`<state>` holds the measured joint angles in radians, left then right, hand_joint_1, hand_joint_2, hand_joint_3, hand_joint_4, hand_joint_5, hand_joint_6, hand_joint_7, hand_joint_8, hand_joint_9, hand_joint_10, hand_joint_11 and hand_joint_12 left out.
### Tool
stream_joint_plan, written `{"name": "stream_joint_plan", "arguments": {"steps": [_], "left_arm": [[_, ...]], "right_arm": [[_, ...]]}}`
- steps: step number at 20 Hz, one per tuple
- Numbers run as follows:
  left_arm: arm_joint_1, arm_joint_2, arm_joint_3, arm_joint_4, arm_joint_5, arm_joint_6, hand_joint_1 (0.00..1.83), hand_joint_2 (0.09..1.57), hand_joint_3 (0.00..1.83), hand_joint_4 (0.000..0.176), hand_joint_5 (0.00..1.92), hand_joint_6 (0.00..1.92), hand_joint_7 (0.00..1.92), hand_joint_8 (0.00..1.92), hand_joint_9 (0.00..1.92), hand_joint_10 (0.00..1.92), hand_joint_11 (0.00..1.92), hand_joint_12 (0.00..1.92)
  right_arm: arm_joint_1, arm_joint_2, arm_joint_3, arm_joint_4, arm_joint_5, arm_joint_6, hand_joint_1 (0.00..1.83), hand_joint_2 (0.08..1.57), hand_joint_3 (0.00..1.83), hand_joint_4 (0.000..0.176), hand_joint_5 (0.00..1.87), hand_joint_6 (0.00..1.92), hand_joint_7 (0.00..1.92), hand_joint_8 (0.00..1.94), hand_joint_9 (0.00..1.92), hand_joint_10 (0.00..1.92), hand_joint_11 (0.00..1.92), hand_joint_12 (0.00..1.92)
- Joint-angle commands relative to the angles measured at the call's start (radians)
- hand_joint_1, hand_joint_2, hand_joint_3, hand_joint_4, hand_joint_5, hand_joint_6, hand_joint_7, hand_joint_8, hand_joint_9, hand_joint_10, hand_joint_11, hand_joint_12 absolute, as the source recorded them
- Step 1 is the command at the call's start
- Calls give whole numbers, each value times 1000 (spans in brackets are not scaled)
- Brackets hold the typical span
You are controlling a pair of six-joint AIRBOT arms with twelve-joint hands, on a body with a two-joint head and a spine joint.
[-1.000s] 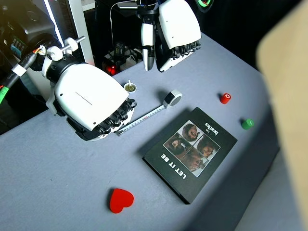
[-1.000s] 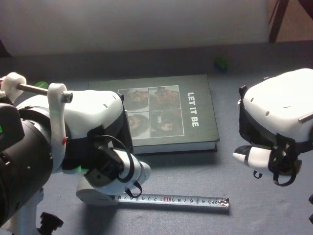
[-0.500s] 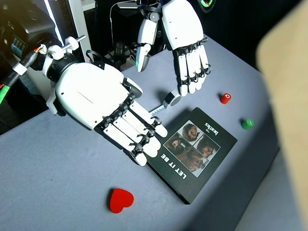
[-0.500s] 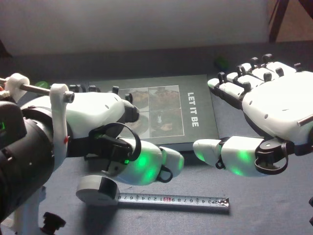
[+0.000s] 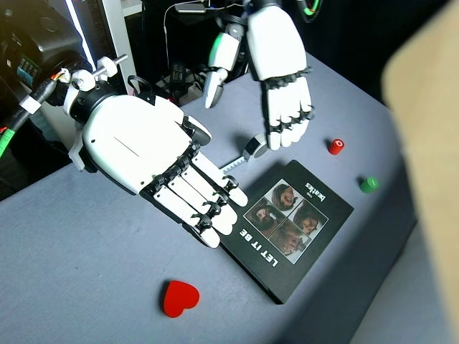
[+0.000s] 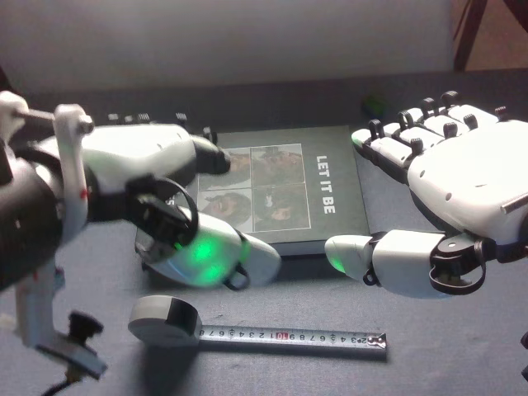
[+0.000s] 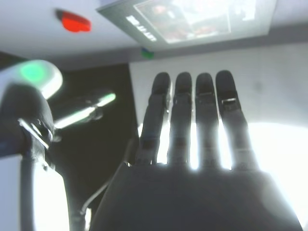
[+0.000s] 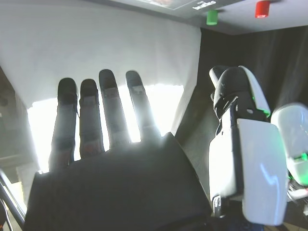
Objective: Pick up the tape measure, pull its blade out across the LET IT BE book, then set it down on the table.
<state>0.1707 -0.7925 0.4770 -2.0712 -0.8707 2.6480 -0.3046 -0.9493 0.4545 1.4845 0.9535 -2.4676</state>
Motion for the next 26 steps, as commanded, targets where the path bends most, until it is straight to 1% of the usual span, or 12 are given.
{"name": "stream_joint_plan", "arguments": {"steps": [1,4,7,9,10,11,12,14,15,18,21,26], "left_arm": [[-12,7,6,64,48,6,679,922,0,0,262,2,264,3,199,4,0,616],[-8,13,45,63,103,44,896,926,0,0,411,12,395,8,339,13,93,712],[-4,35,94,31,169,146,941,1018,8,0,505,5,523,6,444,7,202,721],[7,38,127,65,228,84,918,1077,5,0,528,2,556,3,474,4,236,707],[34,39,143,127,269,-39,922,1083,4,0,551,9,591,14,502,11,258,710],[40,40,148,144,272,-74,924,1086,1,0,570,5,622,7,521,6,266,700],[66,48,144,346,290,-308,923,1087,1,0,579,6,633,7,529,7,268,697],[125,57,133,587,276,-645,938,1090,0,0,629,7,679,6,568,7,305,708],[146,60,133,646,280,-721,941,1090,0,0,637,7,690,7,579,8,314,711],[251,84,144,969,349,-1046,963,1078,0,0,653,8,714,10,617,16,337,719],[385,125,140,1229,319,-1289,973,1079,0,0,655,6,716,7,624,14,334,716],[532,151,155,1462,286,-1484,981,1085,1,0,658,5,685,0,608,3,331,714]], "right_arm": [[6,3,-3,-84,31,-1,0,1088,5,36,41,0,92,0,39,5,0,302],[5,3,-3,-84,31,-2,0,1103,3,34,42,0,102,1,66,4,0,372],[5,3,-3,-84,32,-2,0,1112,3,33,54,4,115,4,84,6,0,425],[5,3,-3,-84,32,-2,0,1109,0,33,79,5,136,4,107,5,0,508],[5,3,-3,-84,31,-5,0,1108,0,33,85,4,135,2,108,3,0,499],[5,3,-3,-84,30,-5,0,1108,0,32,91,4,135,1,106,1,0,484],[5,3,-3,-84,31,-6,0,1108,0,31,95,5,137,1,106,1,0,479],[5,3,-3,-84,31,-6,0,1111,0,23,117,5,164,4,121,3,0,459],[5,3,-3,-84,31,-6,0,1111,0,22,115,3,163,2,121,2,0,451],[4,3,-3,-84,31,-6,0,1113,1,19,109,0,162,1,122,2,0,443],[4,3,-3,-84,31,-6,0,1123,5,14,105,0,160,0,121,1,0,439],[4,3,-3,-84,32,-6,22,1135,4,7,106,1,153,3,104,0,0,404]]}}
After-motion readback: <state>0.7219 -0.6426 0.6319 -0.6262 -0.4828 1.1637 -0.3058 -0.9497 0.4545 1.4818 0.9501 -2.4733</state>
